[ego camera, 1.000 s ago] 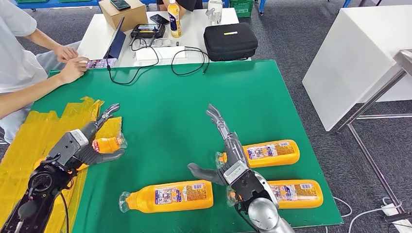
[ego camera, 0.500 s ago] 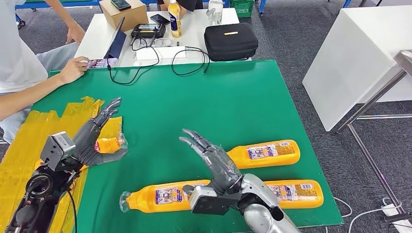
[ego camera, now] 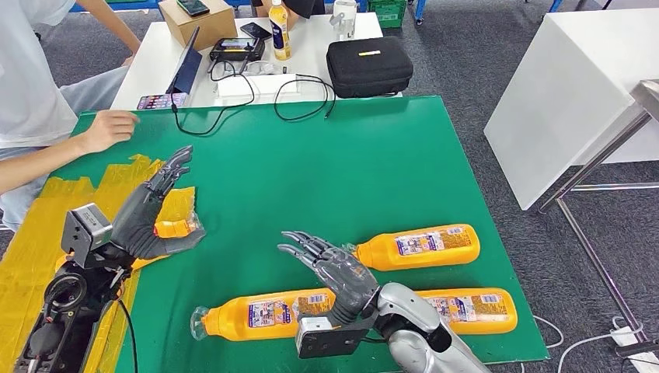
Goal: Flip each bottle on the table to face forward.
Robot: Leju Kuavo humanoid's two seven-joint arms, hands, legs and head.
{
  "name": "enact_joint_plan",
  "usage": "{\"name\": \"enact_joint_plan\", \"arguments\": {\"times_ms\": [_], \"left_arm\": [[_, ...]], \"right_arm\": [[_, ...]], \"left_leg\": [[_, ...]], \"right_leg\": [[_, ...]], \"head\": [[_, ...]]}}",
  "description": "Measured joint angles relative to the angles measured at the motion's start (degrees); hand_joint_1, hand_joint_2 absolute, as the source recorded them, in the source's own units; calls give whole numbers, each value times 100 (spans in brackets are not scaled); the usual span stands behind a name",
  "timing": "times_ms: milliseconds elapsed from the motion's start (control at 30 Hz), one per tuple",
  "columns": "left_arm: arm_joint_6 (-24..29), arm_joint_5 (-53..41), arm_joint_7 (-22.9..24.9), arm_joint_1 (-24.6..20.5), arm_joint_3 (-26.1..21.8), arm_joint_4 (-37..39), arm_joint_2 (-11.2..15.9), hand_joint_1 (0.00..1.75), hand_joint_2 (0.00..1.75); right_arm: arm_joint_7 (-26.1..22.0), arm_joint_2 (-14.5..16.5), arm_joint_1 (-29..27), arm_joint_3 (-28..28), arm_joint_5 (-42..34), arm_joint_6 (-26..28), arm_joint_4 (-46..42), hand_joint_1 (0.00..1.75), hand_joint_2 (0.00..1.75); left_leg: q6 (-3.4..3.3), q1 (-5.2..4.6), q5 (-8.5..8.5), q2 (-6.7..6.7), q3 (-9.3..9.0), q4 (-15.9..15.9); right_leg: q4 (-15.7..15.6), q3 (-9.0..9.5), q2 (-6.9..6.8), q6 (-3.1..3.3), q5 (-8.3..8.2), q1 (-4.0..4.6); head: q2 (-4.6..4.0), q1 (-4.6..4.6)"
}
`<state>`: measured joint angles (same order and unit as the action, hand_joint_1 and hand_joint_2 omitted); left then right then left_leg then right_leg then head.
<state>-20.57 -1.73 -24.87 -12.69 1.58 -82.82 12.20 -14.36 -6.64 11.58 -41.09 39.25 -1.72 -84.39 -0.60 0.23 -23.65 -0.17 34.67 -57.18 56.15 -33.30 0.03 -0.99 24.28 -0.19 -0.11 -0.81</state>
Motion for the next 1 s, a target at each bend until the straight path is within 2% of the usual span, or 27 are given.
{"name": "enact_joint_plan", "arguments": {"times_ms": [200, 333, 400, 667, 1000], "left_arm": [[-58, 214, -20, -21, -40, 0, -52, 0, 175], [-394, 1351, 25, -98, -355, 43, -509, 0, 175], [-457, 1512, 73, -117, -402, 90, -661, 0, 175], [-496, 1573, 142, -190, -400, 178, -813, 0, 175], [-485, 1658, 228, -378, -272, 383, -976, 0, 175]], "right_arm": [[45, -46, 109, -125, 84, -95, 102, 0, 175], [221, -72, 581, -786, 231, -179, 1006, 0, 175], [324, 47, 671, -915, 229, -156, 1372, 0, 175], [416, 341, 783, -1004, 223, -163, 1862, 0, 175], [561, 1076, 1153, -1168, 244, -127, 3054, 2, 175]], "left_leg": [[0, 0, 0, 1, 0, 0], [0, 0, 0, 0, 1, 0], [0, 0, 0, 0, 1, -1], [0, 1, 1, 1, 0, 0], [0, 1, 1, 4, -6, 0]], "right_leg": [[0, -1, 0, 0, 0, 0], [0, 1, 0, 0, 0, 0], [0, 0, 0, 0, 0, 0], [1, -1, 0, 0, 0, 2], [1, 1, 3, 0, 0, 2]], "head": [[2, 1], [2, 0], [2, 0], [2, 0], [2, -1]]}}
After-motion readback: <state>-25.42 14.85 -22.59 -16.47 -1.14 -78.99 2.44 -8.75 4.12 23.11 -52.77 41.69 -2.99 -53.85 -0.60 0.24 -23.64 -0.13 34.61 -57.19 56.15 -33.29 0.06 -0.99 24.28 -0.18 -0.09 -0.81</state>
